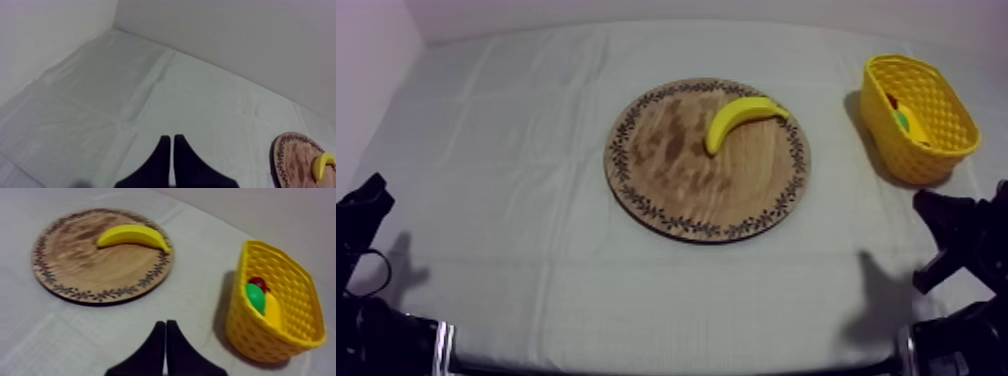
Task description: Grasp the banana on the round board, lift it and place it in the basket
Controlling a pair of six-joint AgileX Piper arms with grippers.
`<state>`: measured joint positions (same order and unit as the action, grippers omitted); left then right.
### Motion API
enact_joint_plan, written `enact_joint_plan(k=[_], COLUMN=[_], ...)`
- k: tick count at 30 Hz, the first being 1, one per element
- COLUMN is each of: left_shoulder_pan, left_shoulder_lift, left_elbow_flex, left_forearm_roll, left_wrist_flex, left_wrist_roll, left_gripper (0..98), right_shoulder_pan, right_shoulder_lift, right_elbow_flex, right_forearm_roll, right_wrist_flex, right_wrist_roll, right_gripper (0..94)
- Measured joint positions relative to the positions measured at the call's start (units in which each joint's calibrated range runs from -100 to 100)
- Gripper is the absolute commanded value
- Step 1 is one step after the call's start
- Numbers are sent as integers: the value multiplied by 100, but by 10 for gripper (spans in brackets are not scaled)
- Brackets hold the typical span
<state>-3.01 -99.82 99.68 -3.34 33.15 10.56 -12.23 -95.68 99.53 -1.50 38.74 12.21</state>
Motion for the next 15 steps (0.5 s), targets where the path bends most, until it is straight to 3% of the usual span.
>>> enact_joint_plan(k=[7, 15], left_shoulder_pan=[0, 0], left_shoulder_lift=[0, 0], left_elbow_flex=[0, 0], left_forearm_roll=[0, 0], left_wrist_flex=[0, 0], left_wrist_roll=[0, 0], left_gripper=[1, 1], right_shoulder_pan=[-748, -928], right_shoulder_lift=[0, 89], right_elbow_flex=[0, -87], right_forearm_roll=[0, 69], right_wrist_flex=[7, -81], right_wrist_roll=[123, 516], right_gripper=[7, 8])
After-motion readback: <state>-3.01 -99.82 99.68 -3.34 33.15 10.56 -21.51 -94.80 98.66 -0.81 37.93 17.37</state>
